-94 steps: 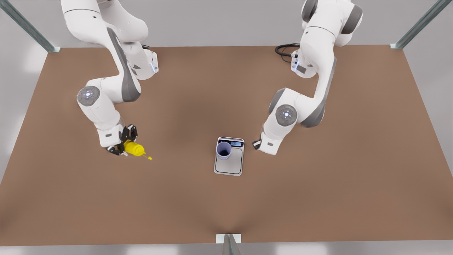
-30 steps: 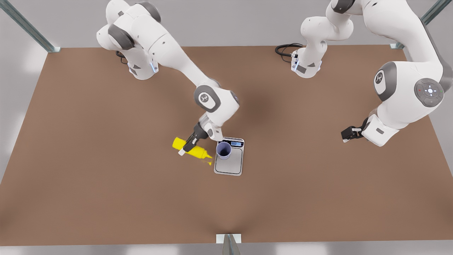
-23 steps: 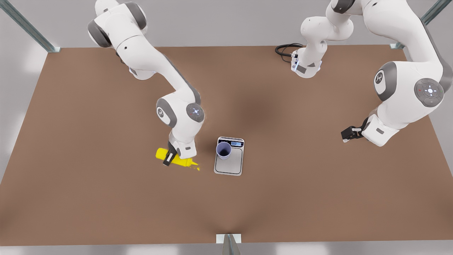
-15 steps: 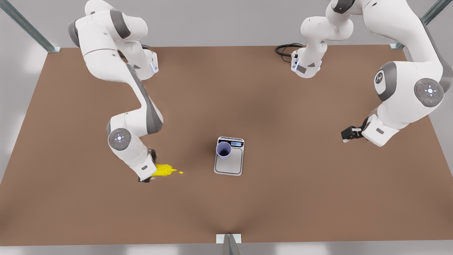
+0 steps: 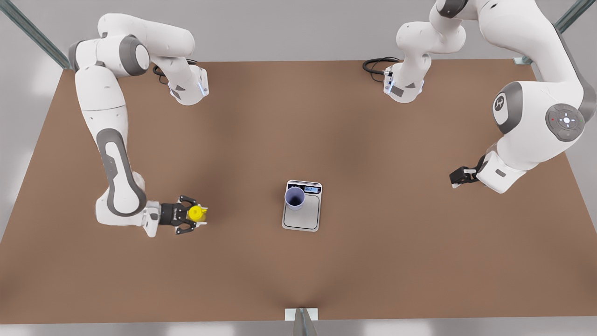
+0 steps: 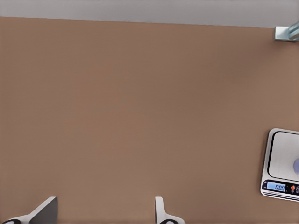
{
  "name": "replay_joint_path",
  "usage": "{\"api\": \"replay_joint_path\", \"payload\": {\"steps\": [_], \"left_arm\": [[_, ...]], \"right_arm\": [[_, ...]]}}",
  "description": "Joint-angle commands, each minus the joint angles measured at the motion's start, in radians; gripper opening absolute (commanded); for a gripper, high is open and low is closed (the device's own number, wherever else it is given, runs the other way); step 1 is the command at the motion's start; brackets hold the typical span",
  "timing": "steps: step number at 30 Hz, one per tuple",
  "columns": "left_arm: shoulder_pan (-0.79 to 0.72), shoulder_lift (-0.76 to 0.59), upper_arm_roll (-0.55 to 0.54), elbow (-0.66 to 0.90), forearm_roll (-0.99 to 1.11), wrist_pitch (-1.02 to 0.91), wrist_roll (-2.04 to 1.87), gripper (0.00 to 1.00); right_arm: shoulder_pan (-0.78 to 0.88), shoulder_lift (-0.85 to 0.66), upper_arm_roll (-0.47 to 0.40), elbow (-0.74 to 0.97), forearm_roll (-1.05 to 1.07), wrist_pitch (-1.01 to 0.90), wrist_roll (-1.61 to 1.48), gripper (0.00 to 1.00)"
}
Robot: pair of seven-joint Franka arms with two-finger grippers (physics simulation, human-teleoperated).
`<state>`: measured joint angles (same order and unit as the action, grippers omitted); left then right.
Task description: Move cup to the weight, pick up sauce bottle, pour sauce
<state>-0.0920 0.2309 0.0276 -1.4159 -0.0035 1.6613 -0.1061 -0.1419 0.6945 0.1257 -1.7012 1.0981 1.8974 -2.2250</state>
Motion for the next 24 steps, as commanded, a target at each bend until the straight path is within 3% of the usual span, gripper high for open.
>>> {"api": "replay_joint_path", "payload": {"steps": [1, 24], "left_arm": [[0.0, -0.001, 0.0, 0.0, 0.0, 0.0, -0.001, 1.0], [0.0, -0.007, 0.0, 0.0, -0.001, -0.002, -0.001, 1.0]], "right_arm": [[-0.002, 0.0, 0.0, -0.006, 0.014, -0.009, -0.021, 0.58], [-0.008, 0.109, -0.001, 0.005, 0.112, -0.023, -0.133, 0.58]]}}
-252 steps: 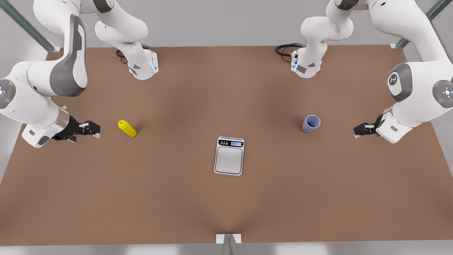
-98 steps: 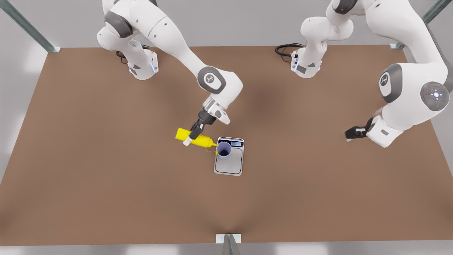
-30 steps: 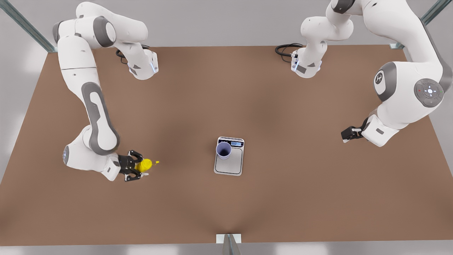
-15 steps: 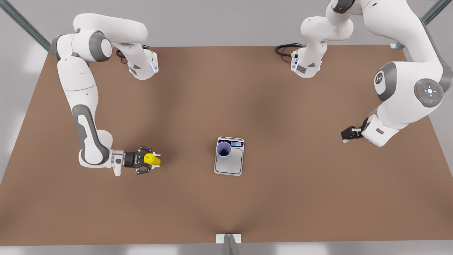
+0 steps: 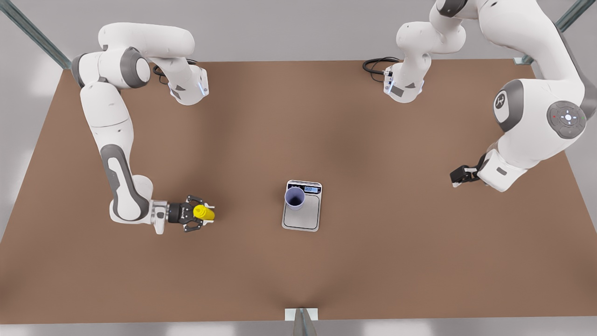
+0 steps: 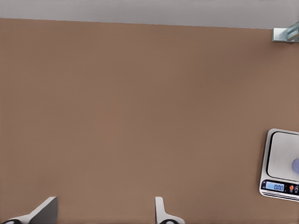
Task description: Move cup to the weight, pick up sauce bottle, pour sauce
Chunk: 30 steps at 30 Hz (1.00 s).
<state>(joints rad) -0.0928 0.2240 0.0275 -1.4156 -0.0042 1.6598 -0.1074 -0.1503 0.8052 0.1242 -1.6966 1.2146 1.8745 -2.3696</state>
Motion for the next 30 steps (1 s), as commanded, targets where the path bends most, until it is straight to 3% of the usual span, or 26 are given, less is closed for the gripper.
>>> {"api": "replay_joint_path", "payload": {"steps": [1, 10, 15, 21, 25, 26, 27, 30], "left_arm": [[0.001, 0.0, 0.0, 0.0, 0.0, 0.0, 0.0, 1.0], [0.001, 0.008, 0.0, 0.0, 0.001, 0.002, 0.002, 1.0], [0.001, 0.008, 0.0, 0.0, 0.001, 0.002, 0.002, 1.0], [0.001, 0.008, 0.0, 0.0, 0.001, 0.002, 0.002, 1.0], [0.001, 0.008, 0.0, 0.001, 0.001, 0.002, 0.002, 1.0], [0.001, 0.008, 0.0, 0.001, 0.001, 0.002, 0.002, 1.0], [0.001, 0.008, 0.0, 0.001, 0.001, 0.002, 0.002, 1.0], [0.001, 0.008, 0.0, 0.0, 0.0, 0.002, 0.002, 1.0]], "right_arm": [[0.0, 0.0, 0.0, 0.0, 0.006, 0.0, -0.01, 0.58], [-0.002, 0.025, 0.0, 0.002, 0.017, 0.0, -0.01, 0.59], [-0.002, 0.025, 0.0, 0.002, 0.019, -0.001, -0.003, 0.69], [-0.002, 0.025, 0.0, 0.002, 0.017, 0.0, -0.003, 0.74], [-0.002, 0.025, 0.0, 0.002, 0.017, -0.001, -0.003, 0.82], [-0.003, 0.025, 0.0, 0.002, 0.016, -0.003, 0.0, 0.86], [-0.006, 0.025, 0.0, 0.0, 0.014, -0.008, 0.003, 1.0], [-0.009, 0.025, -0.001, -0.008, 0.006, -0.009, 0.016, 1.0]]}}
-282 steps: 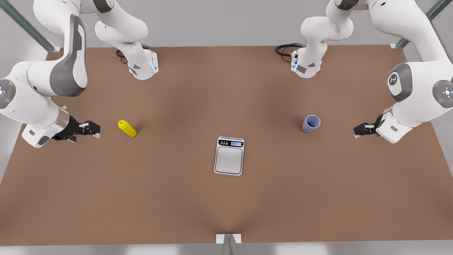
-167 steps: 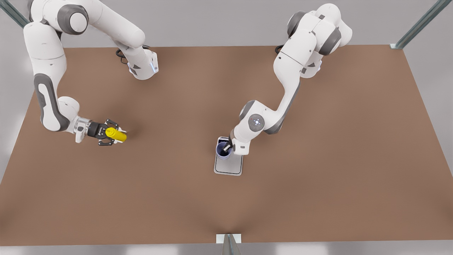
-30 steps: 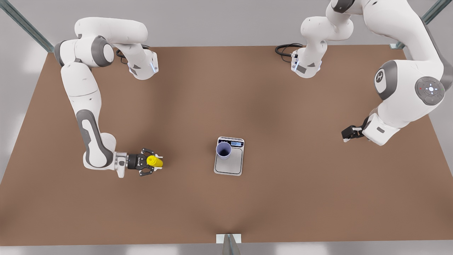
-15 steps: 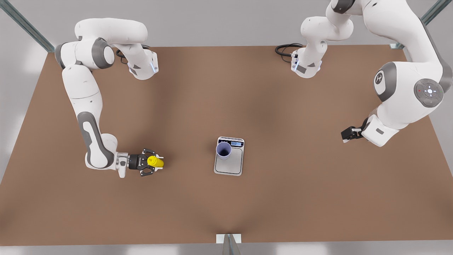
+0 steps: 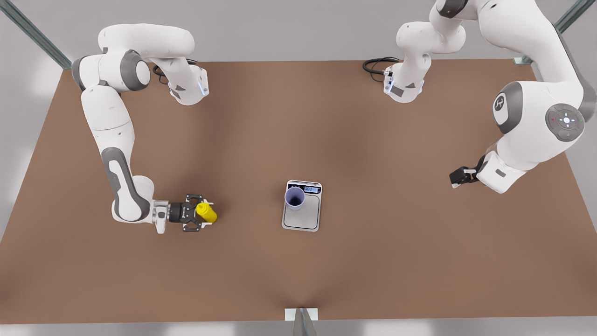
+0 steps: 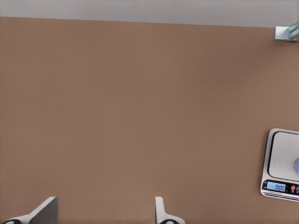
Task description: Move cup to the weight, pick up sauce bottle, pour sauce
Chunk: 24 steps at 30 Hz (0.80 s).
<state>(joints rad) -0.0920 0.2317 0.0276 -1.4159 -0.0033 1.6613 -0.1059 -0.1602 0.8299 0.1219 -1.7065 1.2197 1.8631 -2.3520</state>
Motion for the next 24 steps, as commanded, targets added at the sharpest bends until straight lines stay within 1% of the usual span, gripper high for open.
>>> {"api": "replay_joint_path", "payload": {"steps": [1, 7, 10, 13, 15, 17, 18, 19, 21, 22, 23, 24], "left_arm": [[0.0, 0.0, 0.0, 0.0, 0.0, 0.0, 0.0, 1.0], [0.0, -0.005, 0.0, 0.0, -0.001, -0.002, -0.001, 1.0], [0.0, 0.0, 0.0, 0.0, 0.0, 0.0, 0.0, 1.0], [0.0, 0.0, 0.0, 0.0, 0.0, 0.0, 0.0, 1.0], [0.002, 0.001, 0.0, 0.0, -0.003, 0.0, 0.0, 1.0], [0.0, 0.001, 0.002, 0.0, 0.0, 0.0, 0.0, 1.0], [0.0, 0.001, 0.002, 0.0, 0.0, 0.0, 0.0, 1.0], [0.0, 0.001, 0.002, 0.0, 0.0, 0.0, 0.0, 1.0], [0.0, -0.002, 0.002, 0.002, 0.0, 0.0, 0.0, 1.0], [0.0, -0.002, 0.0, 0.002, 0.0, 0.0, 0.0, 1.0], [0.0, -0.005, 0.0, 0.002, 0.002, -0.002, 0.0, 1.0], [-0.002, -0.006, 0.0, 0.002, 0.0, -0.002, -0.001, 1.0]], "right_arm": [[-0.001, 0.0, -0.001, -0.001, 0.0, -0.001, 0.0, 1.0], [-0.047, -0.006, -0.002, -0.021, -0.045, -0.004, -0.001, 1.0], [-0.087, -0.011, -0.002, -0.036, -0.077, -0.038, -0.003, 1.0], [-0.174, -0.028, -0.002, -0.053, -0.192, -0.076, 0.0, 1.0], [-0.245, -0.057, -0.002, -0.042, -0.315, -0.127, 0.105, 1.0], [-0.254, -0.141, -0.028, 0.042, -0.489, -0.162, 0.416, 1.0], [-0.246, -0.215, -0.03, 0.084, -0.637, -0.162, 0.644, 1.0], [-0.237, -0.245, -0.028, 0.146, -0.729, -0.17, 0.856, 1.0], [-0.124, -0.268, -0.024, 0.34, -0.994, -0.19, 1.27, 1.0], [-0.088, -0.276, -0.025, 0.383, -1.045, -0.19, 1.419, 1.0], [-0.048, -0.307, -0.025, 0.396, -1.151, -0.191, 1.626, 1.0], [0.022, -0.36, -0.051, 0.387, -1.183, -0.191, 1.891, 1.0]]}}
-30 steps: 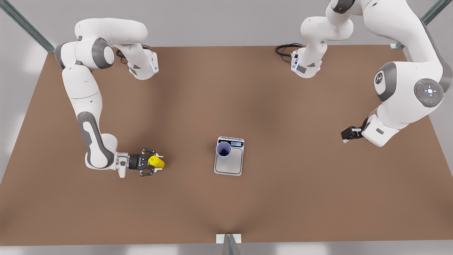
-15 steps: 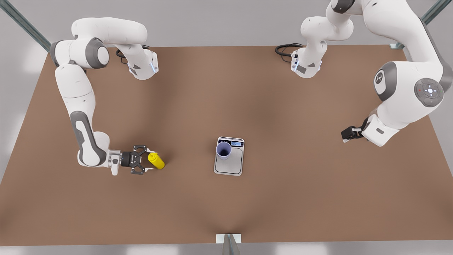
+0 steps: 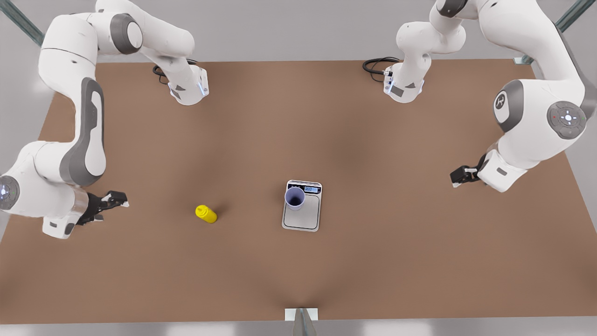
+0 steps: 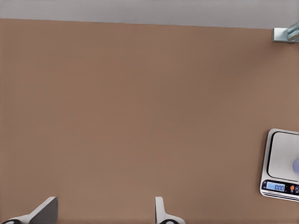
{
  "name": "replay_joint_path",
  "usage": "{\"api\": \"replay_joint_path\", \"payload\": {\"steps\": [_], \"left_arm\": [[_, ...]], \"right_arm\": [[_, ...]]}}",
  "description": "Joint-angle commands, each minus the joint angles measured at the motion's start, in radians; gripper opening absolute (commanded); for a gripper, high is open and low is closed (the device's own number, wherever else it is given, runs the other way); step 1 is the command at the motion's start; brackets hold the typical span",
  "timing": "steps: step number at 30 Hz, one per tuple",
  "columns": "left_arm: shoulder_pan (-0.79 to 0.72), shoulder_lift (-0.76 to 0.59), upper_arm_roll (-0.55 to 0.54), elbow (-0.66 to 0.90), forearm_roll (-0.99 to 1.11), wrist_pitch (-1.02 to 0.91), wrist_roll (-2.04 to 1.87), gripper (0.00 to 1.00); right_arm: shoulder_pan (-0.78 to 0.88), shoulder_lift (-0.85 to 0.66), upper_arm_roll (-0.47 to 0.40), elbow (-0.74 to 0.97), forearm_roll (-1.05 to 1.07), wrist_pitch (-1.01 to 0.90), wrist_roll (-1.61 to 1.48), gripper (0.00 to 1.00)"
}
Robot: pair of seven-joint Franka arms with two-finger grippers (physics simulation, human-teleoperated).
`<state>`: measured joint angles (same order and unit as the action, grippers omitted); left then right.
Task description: Move cup to the weight, pick up sauce bottle, pour sauce
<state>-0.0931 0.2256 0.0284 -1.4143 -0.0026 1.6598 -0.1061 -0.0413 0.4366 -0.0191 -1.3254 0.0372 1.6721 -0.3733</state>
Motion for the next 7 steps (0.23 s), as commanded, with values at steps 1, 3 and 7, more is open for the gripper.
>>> {"api": "replay_joint_path", "payload": {"steps": [1, 3, 7], "left_arm": [[0.001, 0.001, 0.001, 0.0, 0.001, 0.0, 0.0, 1.0], [0.001, 0.001, 0.001, 0.0, 0.001, 0.0, 0.0, 1.0], [0.0, -0.005, -0.001, 0.0, 0.006, -0.002, 0.014, 1.0]], "right_arm": [[0.058, -0.019, -0.06, -0.001, 0.001, -0.002, 0.043, 1.0], [0.147, -0.139, -0.139, -0.067, 0.012, 0.001, 0.188, 1.0], [0.146, -0.194, -0.139, -0.123, 0.013, 0.006, 0.2, 1.0]]}}
